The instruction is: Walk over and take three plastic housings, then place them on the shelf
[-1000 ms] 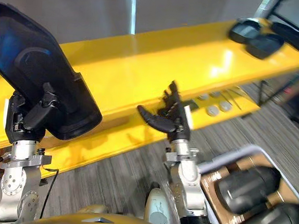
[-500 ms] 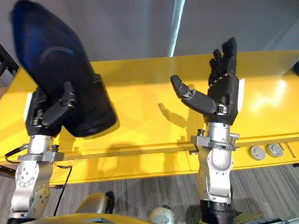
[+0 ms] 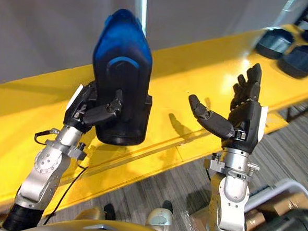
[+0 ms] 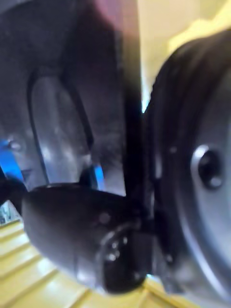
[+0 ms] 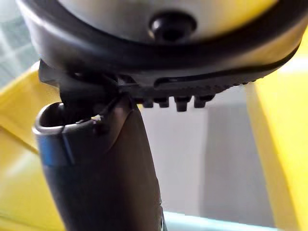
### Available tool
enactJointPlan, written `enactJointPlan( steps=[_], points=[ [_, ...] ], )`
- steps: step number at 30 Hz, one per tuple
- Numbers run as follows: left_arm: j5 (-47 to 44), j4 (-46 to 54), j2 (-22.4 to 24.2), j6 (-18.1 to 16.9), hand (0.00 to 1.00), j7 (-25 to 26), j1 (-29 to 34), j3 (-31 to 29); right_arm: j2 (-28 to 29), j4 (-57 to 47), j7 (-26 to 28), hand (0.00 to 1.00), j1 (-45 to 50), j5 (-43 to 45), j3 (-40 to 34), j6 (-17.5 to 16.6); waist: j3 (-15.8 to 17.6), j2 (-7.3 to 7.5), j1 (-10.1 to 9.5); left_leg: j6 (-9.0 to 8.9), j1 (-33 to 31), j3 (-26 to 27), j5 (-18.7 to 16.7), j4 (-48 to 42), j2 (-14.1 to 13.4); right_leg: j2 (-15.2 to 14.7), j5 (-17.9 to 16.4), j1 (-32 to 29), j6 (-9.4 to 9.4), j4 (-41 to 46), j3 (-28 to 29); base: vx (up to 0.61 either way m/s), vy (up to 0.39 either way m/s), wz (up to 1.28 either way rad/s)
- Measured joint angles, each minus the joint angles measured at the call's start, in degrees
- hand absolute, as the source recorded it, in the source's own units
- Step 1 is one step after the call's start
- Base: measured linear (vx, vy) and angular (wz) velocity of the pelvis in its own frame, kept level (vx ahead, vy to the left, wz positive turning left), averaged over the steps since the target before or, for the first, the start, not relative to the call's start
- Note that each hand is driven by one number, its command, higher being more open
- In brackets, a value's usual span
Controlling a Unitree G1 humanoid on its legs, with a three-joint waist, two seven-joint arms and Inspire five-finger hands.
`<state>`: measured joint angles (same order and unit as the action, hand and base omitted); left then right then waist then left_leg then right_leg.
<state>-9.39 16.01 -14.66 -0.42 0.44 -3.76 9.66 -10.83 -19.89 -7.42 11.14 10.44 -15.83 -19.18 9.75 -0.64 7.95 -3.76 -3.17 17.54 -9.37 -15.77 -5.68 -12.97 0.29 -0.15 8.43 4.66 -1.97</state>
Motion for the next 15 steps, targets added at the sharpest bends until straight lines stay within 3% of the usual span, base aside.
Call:
enactJointPlan(
  steps=[4, 8, 15],
  points=[
    [1.0, -8.1, -0.1, 3.0, 0.0, 7.4, -7.9, -1.6, 0.0, -0.2, -3.1, 1.0, 0.7, -1.1, -4.2, -1.5, -0.1, -0.27, 2.48, -0.52, 0.2, 2.6, 0.2, -0.1, -1.6, 1.9, 0.5, -2.4, -0.56, 0.2, 2.9, 0.01, -0.032, -0.44],
    [-0.8, -15.4, -0.6, 6.0, 0.0, 14.3, -14.2, -3.5, 0.0, -0.1, -1.8, 1.0, 1.8, -0.8, -3.8, -1.9, -0.1, -0.38, 4.6, -1.11, 2.2, 5.0, 0.9, 2.1, -2.1, 3.0, 0.7, -3.4, -0.83, 0.2, 5.4, 0.03, -0.022, -0.37],
    [-13.6, -27.6, -1.0, 10.4, 0.0, 20.0, -24.7, -3.9, 0.0, 0.2, 5.6, 1.0, 2.3, 0.0, 6.8, -2.1, 0.0, -0.85, 5.94, -1.19, 3.7, 7.0, 3.2, 6.2, -1.3, 3.2, 1.5, -4.6, -0.86, -0.1, 7.0, -0.01, -0.011, -0.11]
  ],
)
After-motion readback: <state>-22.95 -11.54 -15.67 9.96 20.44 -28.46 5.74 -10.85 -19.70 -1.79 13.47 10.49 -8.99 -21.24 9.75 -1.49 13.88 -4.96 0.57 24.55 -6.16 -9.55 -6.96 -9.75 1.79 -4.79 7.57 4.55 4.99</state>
